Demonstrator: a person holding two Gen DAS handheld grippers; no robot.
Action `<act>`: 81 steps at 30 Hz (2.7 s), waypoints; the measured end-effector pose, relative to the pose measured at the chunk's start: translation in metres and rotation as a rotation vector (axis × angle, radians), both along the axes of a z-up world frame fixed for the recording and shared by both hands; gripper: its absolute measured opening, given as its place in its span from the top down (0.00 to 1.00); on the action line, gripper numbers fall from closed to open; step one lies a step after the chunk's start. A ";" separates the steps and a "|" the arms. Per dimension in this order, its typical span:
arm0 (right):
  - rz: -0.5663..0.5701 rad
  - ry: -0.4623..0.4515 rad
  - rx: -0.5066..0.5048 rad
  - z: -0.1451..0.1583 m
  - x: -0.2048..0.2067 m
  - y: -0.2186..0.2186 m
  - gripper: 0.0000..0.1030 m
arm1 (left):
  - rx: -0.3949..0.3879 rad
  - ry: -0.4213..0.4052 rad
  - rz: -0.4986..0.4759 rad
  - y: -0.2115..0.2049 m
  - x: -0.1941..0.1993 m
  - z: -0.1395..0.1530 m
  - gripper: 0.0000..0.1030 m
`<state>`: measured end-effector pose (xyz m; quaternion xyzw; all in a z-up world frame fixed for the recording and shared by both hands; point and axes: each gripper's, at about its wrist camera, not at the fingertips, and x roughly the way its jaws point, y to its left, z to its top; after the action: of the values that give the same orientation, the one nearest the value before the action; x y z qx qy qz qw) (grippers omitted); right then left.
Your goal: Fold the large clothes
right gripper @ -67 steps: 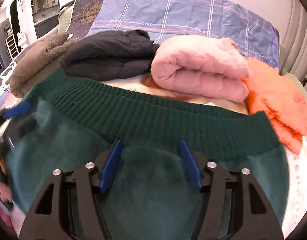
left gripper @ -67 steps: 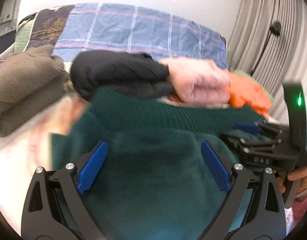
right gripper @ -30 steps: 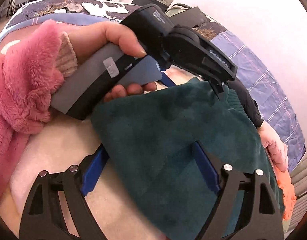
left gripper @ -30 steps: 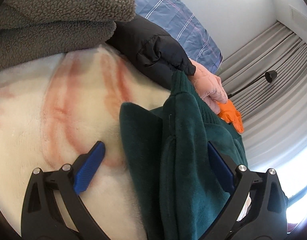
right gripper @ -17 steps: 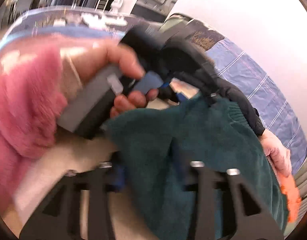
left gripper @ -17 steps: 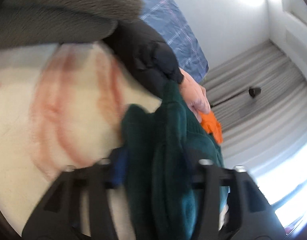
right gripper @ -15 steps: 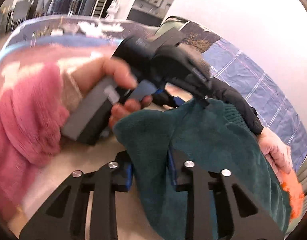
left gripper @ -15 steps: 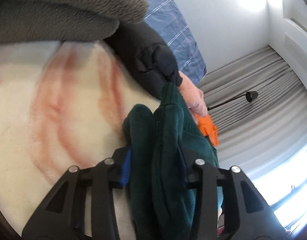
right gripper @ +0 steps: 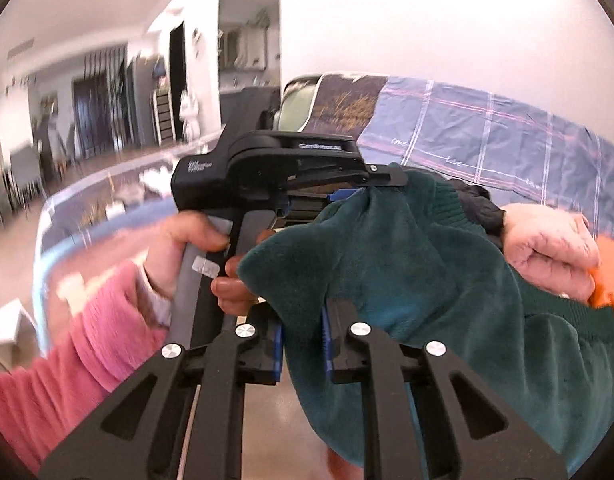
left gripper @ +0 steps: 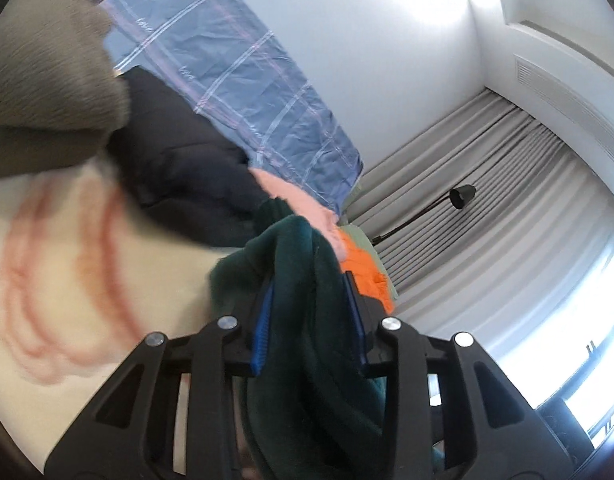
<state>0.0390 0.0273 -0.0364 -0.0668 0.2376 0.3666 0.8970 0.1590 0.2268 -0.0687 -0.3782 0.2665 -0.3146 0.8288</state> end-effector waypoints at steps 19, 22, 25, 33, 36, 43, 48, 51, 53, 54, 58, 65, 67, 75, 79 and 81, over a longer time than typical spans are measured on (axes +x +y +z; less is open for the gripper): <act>-0.298 0.225 0.598 -0.003 -0.010 -0.295 0.88 | 0.586 -0.080 -0.303 -0.335 0.030 0.108 0.87; -0.291 0.321 0.596 -0.038 -0.016 -0.308 0.88 | 0.649 -0.037 -0.347 -0.361 0.030 0.080 0.83; -0.220 0.431 0.638 -0.068 -0.014 -0.309 0.84 | 0.689 -0.012 -0.382 -0.371 0.027 0.056 0.82; -0.120 0.528 0.666 -0.071 0.003 -0.323 0.41 | 0.535 -0.067 -0.373 -0.336 0.012 0.047 0.82; -0.080 0.502 0.786 -0.049 0.010 -0.351 0.37 | 0.431 -0.072 -0.375 -0.316 0.017 0.046 0.82; -0.318 0.582 0.667 -0.042 0.081 -0.367 0.37 | 0.228 -0.064 -0.404 -0.288 0.022 0.036 0.82; -0.318 0.772 0.637 -0.067 0.137 -0.341 0.32 | 0.250 -0.087 -0.420 -0.293 0.017 0.038 0.80; -0.279 0.847 0.708 -0.076 0.157 -0.330 0.31 | 0.243 -0.095 -0.425 -0.292 0.016 0.038 0.79; -0.228 0.835 0.738 -0.066 0.163 -0.322 0.61 | 0.224 -0.098 -0.428 -0.289 0.017 0.038 0.78; -0.208 0.819 0.743 -0.060 0.164 -0.318 0.66 | 0.217 -0.100 -0.428 -0.287 0.017 0.037 0.78; -0.223 0.710 0.697 -0.036 0.154 -0.316 0.71 | 0.178 -0.113 -0.426 -0.279 0.017 0.038 0.75; -0.184 0.839 0.811 -0.051 0.166 -0.337 0.39 | 0.177 -0.159 -0.482 -0.281 0.008 0.039 0.69; -0.141 0.861 0.831 -0.048 0.170 -0.336 0.25 | 0.226 -0.176 -0.502 -0.288 0.004 0.041 0.67; -0.073 0.857 0.583 -0.030 0.179 -0.301 0.24 | 0.409 -0.249 -0.564 -0.314 -0.013 0.046 0.50; -0.125 0.837 0.539 -0.026 0.180 -0.296 0.58 | 0.527 -0.275 -0.562 -0.326 -0.019 0.048 0.42; -0.134 0.817 0.574 -0.023 0.178 -0.301 0.63 | 0.551 -0.290 -0.538 -0.322 -0.022 0.054 0.42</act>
<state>0.2173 -0.2735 -0.0591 0.3471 0.4627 0.3550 0.7345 0.1368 -0.0953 -0.0151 -0.0107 0.3107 -0.4869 0.8162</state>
